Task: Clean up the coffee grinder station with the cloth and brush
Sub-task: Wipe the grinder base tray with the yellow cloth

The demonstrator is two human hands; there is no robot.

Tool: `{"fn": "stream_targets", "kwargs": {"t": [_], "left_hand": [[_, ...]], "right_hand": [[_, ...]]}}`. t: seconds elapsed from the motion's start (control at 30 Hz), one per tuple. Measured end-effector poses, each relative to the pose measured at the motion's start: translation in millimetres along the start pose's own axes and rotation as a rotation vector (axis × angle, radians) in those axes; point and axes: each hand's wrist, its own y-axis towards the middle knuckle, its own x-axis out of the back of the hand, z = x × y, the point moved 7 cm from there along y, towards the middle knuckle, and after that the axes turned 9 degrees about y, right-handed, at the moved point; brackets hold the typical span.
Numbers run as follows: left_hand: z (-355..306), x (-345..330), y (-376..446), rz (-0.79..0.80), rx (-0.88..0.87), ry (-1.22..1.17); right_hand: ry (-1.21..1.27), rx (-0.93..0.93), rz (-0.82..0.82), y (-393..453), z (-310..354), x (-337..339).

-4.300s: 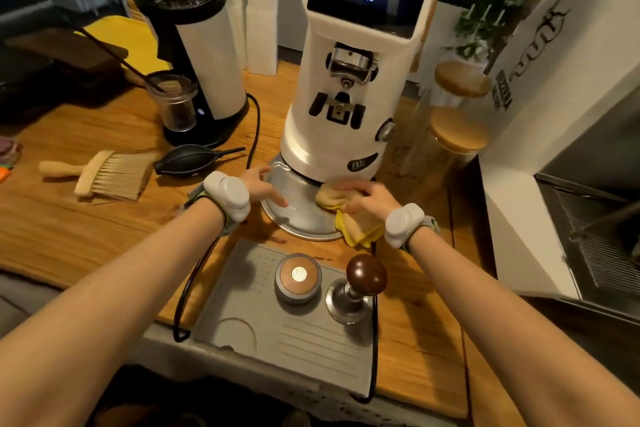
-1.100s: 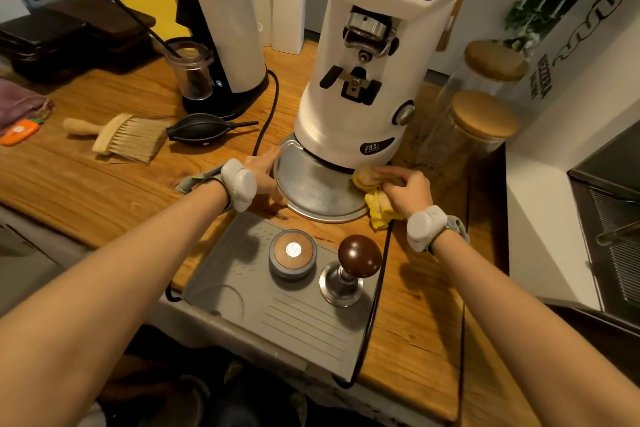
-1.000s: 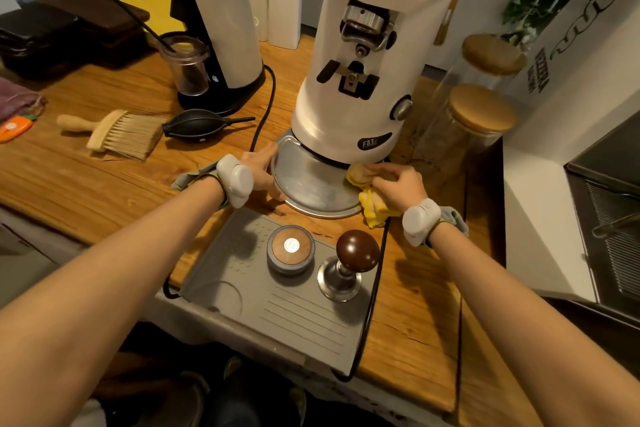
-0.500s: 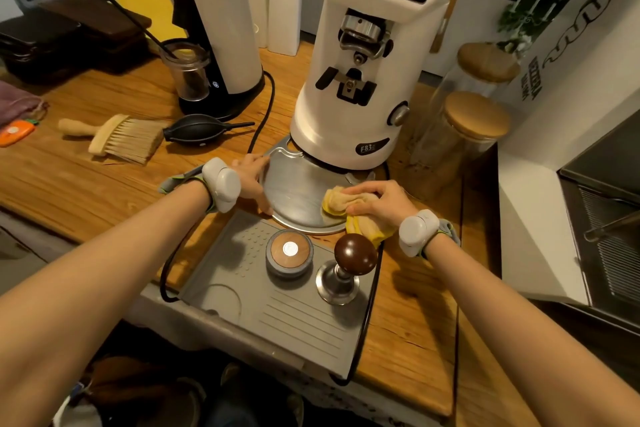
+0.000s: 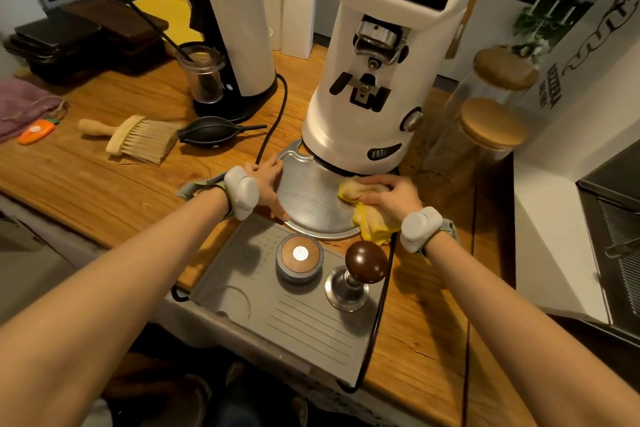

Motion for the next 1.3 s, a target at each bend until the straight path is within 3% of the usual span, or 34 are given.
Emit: {"fn": "stream_targets", "kwargs": {"t": [0.27,0.43,0.67,0.83,1.3], "left_hand": [[-1,-4,-4,-0.01,-0.028,-0.06],[3,-5,-1,-0.023,-0.007,-0.104],[7,-6,0,-0.039,-0.021,-0.159],[12,-11,0,0.007,-0.006,-0.178],[15,-11,2,-0.06,0.023,-0.339]], "right_hand": [[-0.018,0.018,0.228,6,10,-32],[-0.079,0.065,0.178,21,23,-33],[0.033,0.133,0.13,47,54,-62],[-0.158,0.082,0.286,55,40,-92],[-0.161,0.01,0.63,26,34,-117]]}}
